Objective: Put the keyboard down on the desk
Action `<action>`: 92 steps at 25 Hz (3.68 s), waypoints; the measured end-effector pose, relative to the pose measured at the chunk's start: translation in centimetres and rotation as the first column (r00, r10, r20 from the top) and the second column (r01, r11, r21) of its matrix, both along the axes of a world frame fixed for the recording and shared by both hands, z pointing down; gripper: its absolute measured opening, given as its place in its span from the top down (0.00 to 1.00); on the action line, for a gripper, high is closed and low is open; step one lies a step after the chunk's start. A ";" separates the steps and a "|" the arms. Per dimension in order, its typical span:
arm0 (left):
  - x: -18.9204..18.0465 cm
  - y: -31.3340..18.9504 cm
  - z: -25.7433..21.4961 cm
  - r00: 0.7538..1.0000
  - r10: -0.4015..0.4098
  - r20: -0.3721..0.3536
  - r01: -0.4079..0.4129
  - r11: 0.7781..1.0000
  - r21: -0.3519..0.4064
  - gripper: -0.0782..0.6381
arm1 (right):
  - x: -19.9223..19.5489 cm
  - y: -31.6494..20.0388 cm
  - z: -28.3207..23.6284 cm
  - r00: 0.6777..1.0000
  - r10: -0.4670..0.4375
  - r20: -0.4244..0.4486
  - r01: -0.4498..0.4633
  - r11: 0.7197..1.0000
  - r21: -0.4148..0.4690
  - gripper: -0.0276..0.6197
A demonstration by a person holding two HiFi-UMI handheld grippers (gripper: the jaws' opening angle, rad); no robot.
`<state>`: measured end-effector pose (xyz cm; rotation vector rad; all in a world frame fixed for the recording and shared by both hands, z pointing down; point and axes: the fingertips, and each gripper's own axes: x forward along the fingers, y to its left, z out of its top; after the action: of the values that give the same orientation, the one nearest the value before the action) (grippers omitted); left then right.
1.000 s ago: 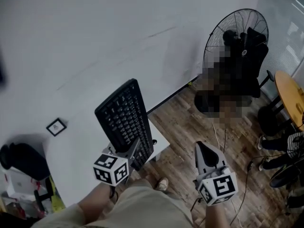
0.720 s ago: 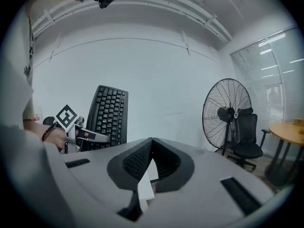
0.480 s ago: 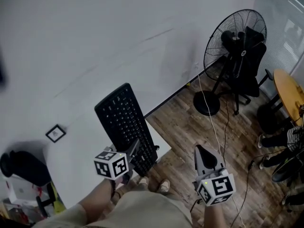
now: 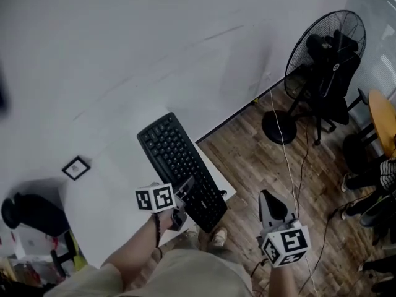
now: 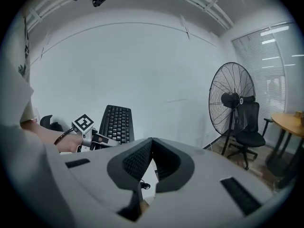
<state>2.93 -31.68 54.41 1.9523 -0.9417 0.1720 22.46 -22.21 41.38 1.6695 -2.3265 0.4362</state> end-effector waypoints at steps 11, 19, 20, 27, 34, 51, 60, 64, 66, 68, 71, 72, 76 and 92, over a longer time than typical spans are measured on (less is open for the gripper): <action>-0.9 -4.0 8.1 0.971 -0.134 -0.198 0.091 0.972 -0.216 0.76 | -1.7 -1.9 5.3 1.000 0.008 -0.012 -0.010 0.991 -0.132 0.92; -1.9 -7.2 12.6 0.966 -0.139 -0.219 0.078 0.961 -0.266 0.75 | -3.8 -2.7 8.4 1.000 0.008 -0.003 -0.009 0.977 -0.212 0.92; -2.2 -7.5 13.2 0.966 -0.143 -0.214 0.082 0.959 -0.273 0.74 | -4.0 -2.8 8.7 1.000 0.009 -0.006 -0.010 0.976 -0.218 0.92; -4.6 -8.5 16.7 0.966 -0.196 -0.170 0.136 0.939 -0.315 0.70 | -5.1 -3.6 10.9 1.000 0.009 -0.011 -0.012 0.964 -0.265 0.92; -5.3 -9.4 17.5 0.994 -0.088 0.058 0.099 0.972 -0.212 0.55 | -5.7 -4.4 12.1 1.000 -0.011 -0.012 0.007 0.959 -0.282 0.92; -9.1 -8.7 19.0 0.843 -0.172 0.510 0.269 0.955 -0.123 0.24 | -4.1 -5.1 12.4 1.000 0.015 -0.003 -0.015 0.965 -0.260 0.92; -9.2 -8.8 13.9 0.856 -0.149 0.496 0.172 0.985 -0.001 0.24 | -3.8 -5.8 9.7 0.991 -0.033 -0.128 0.009 0.983 -0.183 0.92; -8.0 -8.4 7.9 0.882 -0.133 0.451 0.087 0.989 0.123 0.25 | -3.3 -6.7 6.3 0.994 -0.013 -0.107 0.002 0.994 -0.110 0.92; -7.9 -8.4 4.7 0.892 -0.158 0.423 0.086 0.979 0.184 0.25 | -3.0 -7.0 4.3 0.996 -0.004 -0.091 -0.002 0.998 -0.068 0.92; -7.8 -8.4 1.8 0.902 -0.172 0.395 0.081 0.968 0.236 0.25 | -2.6 -7.1 2.1 0.998 0.008 -0.067 -0.010 1.000 -0.024 0.92; -7.3 -8.2 -3.0 0.912 -0.165 0.375 0.033 0.942 0.335 0.25 | -2.1 -7.1 -1.6 0.999 0.027 -0.044 -0.025 0.998 0.058 0.92; -7.0 -8.1 -4.6 0.919 -0.159 0.361 0.016 0.930 0.368 0.25 | -1.9 -7.1 -2.9 0.999 0.033 -0.042 -0.030 0.996 0.086 0.92; -5.9 -7.1 -10.9 0.944 -0.139 0.300 -0.023 0.878 0.478 0.27 | -1.4 -6.4 -7.5 0.998 0.055 -0.044 -0.045 0.980 0.193 0.92; -4.3 -1.2 -25.7 0.953 -0.192 0.235 -0.076 0.599 0.797 0.72 | -0.6 -1.1 -15.2 0.998 0.056 -0.030 -0.042 0.935 0.351 0.92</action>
<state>-1.36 -32.86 28.73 2.7811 -1.4621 -0.0176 21.88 -23.29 26.21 1.8715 -2.4473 -0.0103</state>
